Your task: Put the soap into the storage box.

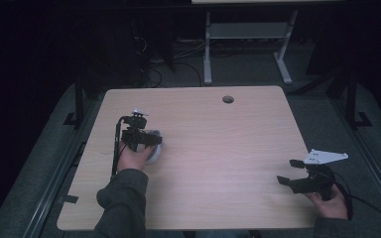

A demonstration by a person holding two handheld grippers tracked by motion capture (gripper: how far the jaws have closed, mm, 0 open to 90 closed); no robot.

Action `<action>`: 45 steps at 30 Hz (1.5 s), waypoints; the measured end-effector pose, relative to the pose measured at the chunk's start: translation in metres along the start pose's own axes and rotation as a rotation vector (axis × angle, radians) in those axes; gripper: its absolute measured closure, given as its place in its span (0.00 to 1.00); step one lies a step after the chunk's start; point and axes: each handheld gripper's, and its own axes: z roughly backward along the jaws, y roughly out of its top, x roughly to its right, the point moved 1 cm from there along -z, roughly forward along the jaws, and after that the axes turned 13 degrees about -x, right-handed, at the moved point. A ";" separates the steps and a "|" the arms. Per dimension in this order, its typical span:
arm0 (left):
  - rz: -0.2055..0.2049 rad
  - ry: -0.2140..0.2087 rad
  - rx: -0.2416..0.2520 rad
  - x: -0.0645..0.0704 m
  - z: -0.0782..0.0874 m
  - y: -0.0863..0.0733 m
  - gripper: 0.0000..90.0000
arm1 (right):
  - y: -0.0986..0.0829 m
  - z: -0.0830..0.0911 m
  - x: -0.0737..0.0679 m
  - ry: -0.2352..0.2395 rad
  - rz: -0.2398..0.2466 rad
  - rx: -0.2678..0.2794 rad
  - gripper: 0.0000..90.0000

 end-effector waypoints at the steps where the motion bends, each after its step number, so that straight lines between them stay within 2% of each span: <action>1: -0.002 -0.023 0.001 0.000 0.001 0.000 0.36 | 0.000 0.000 0.000 0.001 0.001 0.000 0.20; 2: -0.015 -0.040 0.005 -0.001 0.003 -0.001 0.35 | 0.000 0.000 0.000 -0.001 0.002 -0.002 0.20; 3: -0.015 -0.040 0.005 -0.001 0.003 -0.001 0.36 | 0.000 0.000 0.000 -0.001 0.002 -0.002 0.20; 5: -0.034 -0.087 0.014 0.000 0.006 -0.002 0.35 | 0.000 0.000 -0.001 0.000 0.002 -0.003 0.20; 6: -0.034 -0.087 0.014 0.000 0.006 -0.002 0.35 | 0.000 0.000 0.000 0.000 0.002 -0.002 0.20; 8: -0.053 -0.141 0.015 0.000 0.007 -0.003 0.36 | 0.000 0.000 -0.001 0.000 0.002 -0.002 0.20; 9: -0.055 -0.156 0.016 0.000 0.008 -0.003 0.36 | 0.000 0.000 0.000 0.000 0.003 -0.001 0.20; 10: -0.080 -0.189 0.022 -0.001 0.010 -0.004 0.36 | 0.000 0.000 0.000 0.002 0.002 0.003 0.20; 11: -0.080 -0.189 0.022 -0.001 0.010 -0.004 0.35 | 0.000 0.000 0.000 0.001 0.002 0.000 0.20; 14: -0.111 -0.230 0.028 0.000 0.012 -0.006 0.35 | 0.001 0.000 0.000 -0.002 0.002 -0.003 0.20; 17: -0.131 -0.249 0.033 0.002 0.014 -0.007 0.34 | 0.001 0.000 -0.001 0.001 0.003 0.001 0.19; 19: -0.143 -0.248 0.035 0.002 0.015 -0.008 0.33 | 0.001 0.000 -0.001 0.001 0.002 0.001 0.19; 20: -0.150 -0.262 0.050 0.005 0.017 -0.009 0.33 | 0.001 0.000 -0.001 0.001 0.002 0.001 0.19; 30: -0.210 -0.255 0.051 0.014 0.023 -0.014 0.33 | 0.001 0.000 -0.001 0.000 0.003 -0.003 0.19; 36: -0.227 -0.276 0.053 0.020 0.024 -0.016 0.32 | 0.001 0.000 -0.001 -0.001 0.001 -0.004 0.19; 37: -0.240 -0.273 0.051 0.020 0.024 -0.017 0.32 | 0.001 0.000 -0.001 -0.001 0.003 -0.003 0.19; 45: -0.263 -0.275 0.052 0.026 0.024 -0.020 0.31 | 0.001 0.000 -0.001 -0.001 0.003 -0.005 0.19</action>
